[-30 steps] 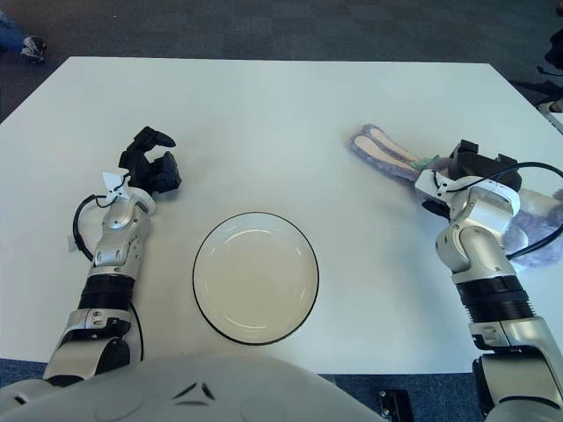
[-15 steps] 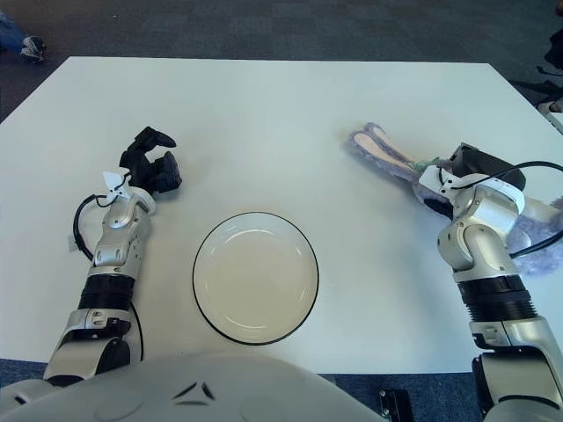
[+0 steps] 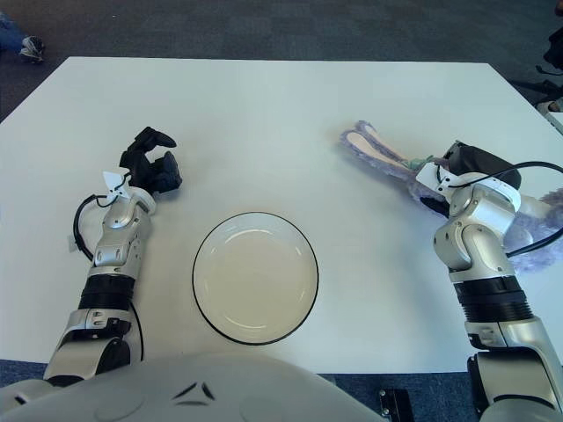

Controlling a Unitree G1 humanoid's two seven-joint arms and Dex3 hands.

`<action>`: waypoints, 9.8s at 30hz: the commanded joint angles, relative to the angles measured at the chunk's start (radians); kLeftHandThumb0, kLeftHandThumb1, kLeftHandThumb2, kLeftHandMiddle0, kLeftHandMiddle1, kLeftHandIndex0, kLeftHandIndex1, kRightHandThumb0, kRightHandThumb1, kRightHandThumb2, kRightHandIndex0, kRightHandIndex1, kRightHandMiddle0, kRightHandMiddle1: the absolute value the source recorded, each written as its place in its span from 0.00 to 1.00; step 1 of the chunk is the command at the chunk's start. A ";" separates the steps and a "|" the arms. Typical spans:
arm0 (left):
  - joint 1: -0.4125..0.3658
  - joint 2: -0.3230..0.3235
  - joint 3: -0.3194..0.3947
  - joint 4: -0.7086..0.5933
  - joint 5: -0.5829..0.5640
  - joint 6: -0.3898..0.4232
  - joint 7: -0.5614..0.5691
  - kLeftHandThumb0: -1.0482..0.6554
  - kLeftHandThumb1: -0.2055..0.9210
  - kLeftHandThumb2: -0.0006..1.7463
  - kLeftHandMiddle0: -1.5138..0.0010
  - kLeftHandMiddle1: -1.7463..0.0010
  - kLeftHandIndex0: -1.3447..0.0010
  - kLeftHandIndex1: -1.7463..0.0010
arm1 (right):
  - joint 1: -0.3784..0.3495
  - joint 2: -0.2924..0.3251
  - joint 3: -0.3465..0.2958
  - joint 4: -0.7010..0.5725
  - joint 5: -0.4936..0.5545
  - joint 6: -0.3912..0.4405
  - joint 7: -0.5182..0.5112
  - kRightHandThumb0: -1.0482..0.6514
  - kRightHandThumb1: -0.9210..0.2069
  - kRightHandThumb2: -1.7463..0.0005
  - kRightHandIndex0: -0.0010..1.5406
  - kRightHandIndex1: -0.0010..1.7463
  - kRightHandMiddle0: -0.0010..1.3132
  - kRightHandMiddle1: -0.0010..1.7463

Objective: Put the doll into the plate.

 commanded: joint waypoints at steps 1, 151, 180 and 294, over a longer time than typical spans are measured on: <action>0.007 0.002 -0.001 -0.005 0.002 -0.008 0.001 0.31 0.39 0.81 0.16 0.00 0.49 0.00 | -0.020 0.025 -0.022 -0.002 0.039 -0.013 -0.033 0.62 0.78 0.14 0.56 0.79 0.54 1.00; 0.005 0.031 -0.070 0.107 -0.008 -0.155 -0.167 0.36 0.61 0.64 0.22 0.00 0.64 0.00 | -0.083 0.392 0.239 -0.551 0.213 -0.319 0.108 0.62 0.80 0.14 0.65 0.71 0.52 1.00; -0.013 0.035 -0.068 0.146 -0.008 -0.172 -0.164 0.36 0.56 0.67 0.21 0.00 0.61 0.00 | 0.022 0.394 0.194 -0.664 0.437 -0.428 0.143 0.62 0.77 0.08 0.53 0.96 0.45 1.00; -0.027 0.000 -0.124 0.020 0.102 -0.005 -0.065 0.36 0.59 0.65 0.25 0.00 0.63 0.00 | -0.016 0.329 0.218 -0.652 0.480 -0.601 0.199 0.62 0.74 0.09 0.50 0.99 0.43 1.00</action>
